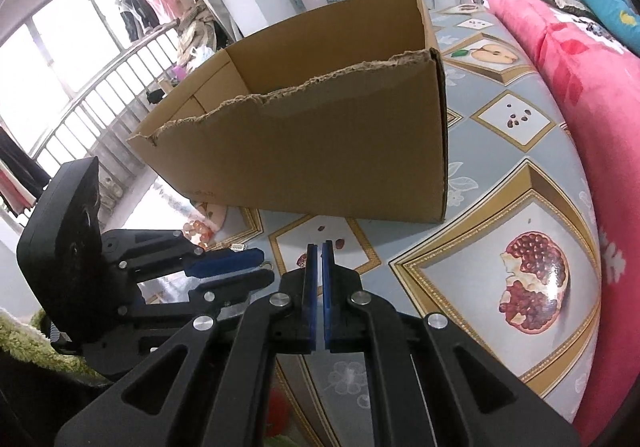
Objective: Organize jewelry
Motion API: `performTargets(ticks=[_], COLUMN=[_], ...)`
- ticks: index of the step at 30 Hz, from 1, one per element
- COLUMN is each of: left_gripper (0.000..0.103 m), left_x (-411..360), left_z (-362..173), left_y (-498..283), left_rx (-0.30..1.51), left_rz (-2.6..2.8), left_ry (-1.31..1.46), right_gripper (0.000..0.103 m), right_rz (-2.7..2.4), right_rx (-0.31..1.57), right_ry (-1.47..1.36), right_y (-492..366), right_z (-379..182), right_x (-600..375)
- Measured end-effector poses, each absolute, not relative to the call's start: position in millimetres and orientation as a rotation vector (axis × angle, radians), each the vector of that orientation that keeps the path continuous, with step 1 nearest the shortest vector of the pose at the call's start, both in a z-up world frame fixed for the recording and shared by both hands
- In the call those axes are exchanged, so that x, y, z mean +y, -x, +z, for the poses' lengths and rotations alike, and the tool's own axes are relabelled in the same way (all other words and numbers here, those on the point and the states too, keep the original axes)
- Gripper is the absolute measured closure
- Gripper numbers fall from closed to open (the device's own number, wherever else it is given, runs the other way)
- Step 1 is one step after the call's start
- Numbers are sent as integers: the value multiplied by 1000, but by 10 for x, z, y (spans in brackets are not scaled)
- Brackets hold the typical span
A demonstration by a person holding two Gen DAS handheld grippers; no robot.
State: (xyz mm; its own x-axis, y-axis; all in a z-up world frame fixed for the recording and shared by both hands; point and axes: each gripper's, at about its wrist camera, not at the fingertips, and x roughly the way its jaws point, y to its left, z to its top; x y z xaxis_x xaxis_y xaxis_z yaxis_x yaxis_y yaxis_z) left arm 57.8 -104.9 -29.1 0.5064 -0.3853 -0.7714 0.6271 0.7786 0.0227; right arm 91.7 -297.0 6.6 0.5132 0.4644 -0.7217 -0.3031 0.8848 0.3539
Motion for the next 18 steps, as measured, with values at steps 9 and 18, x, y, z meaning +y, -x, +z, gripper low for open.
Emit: performTargets(ticks=[9,18], left_gripper=[94,94], left_x=[-1084,-965], left_z=[-288,-283], left_y=[-619,-580], left_rx=[845,859], left_rz=[-619,-625], left_ry=[-317,-282], right_gripper=[101,99], right_rz=[460,469], right_rx=[922,956], right_ry=[-191,-88], right_y=[-930,-934], right_z=[69,18], right_x=[-2969,-2805])
